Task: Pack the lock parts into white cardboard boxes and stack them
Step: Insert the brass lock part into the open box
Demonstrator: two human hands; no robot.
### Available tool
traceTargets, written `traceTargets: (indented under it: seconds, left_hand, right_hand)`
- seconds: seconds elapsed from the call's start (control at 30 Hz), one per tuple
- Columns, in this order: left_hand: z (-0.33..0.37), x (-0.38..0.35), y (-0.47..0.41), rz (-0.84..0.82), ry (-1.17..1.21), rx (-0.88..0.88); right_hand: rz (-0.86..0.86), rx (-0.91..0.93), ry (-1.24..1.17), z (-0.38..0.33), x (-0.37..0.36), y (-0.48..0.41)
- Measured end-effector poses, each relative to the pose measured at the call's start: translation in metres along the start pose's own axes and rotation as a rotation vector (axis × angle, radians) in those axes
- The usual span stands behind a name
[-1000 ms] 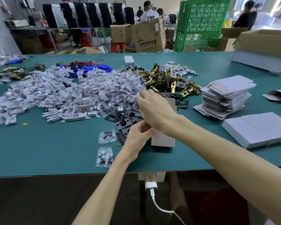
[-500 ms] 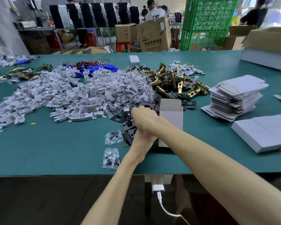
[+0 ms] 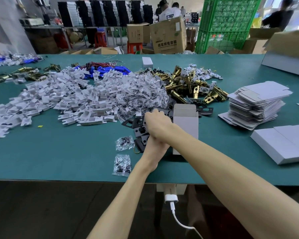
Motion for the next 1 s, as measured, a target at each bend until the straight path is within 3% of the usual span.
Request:
traceTargets:
  seconds: [0.57,0.77,0.9,1.0]
  left_hand:
    - [-0.002,0.002,-0.002,0.035,0.04,0.011]
    - [-0.004,-0.001,-0.002,-0.033,0.099,-0.02]
    - [-0.001,-0.002,0.001,-0.053,0.208,-0.003]
    - [-0.001,-0.003,-0.007,0.013,0.145,0.06]
  right_hand:
    - [0.085,-0.069,0.081,0.004,-0.006,-0.005]
    - [0.221,0.192,0.105,-0.028,-0.009,-0.01]
    - [0.076,0.294,-0.096,-0.068,-0.03,-0.027]
    - [0.008,0.317,-0.157,-0.09,-0.047,-0.043]
Point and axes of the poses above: each hand's wrist, its own y-axis away from the middle knuckle, its own x-axis out of the back of the hand, z = x × y, the point moved 2 cm from there along -y, towards the middle knuckle, and after that the axes turned 7 degrees about -y, right-handed, at the moved point
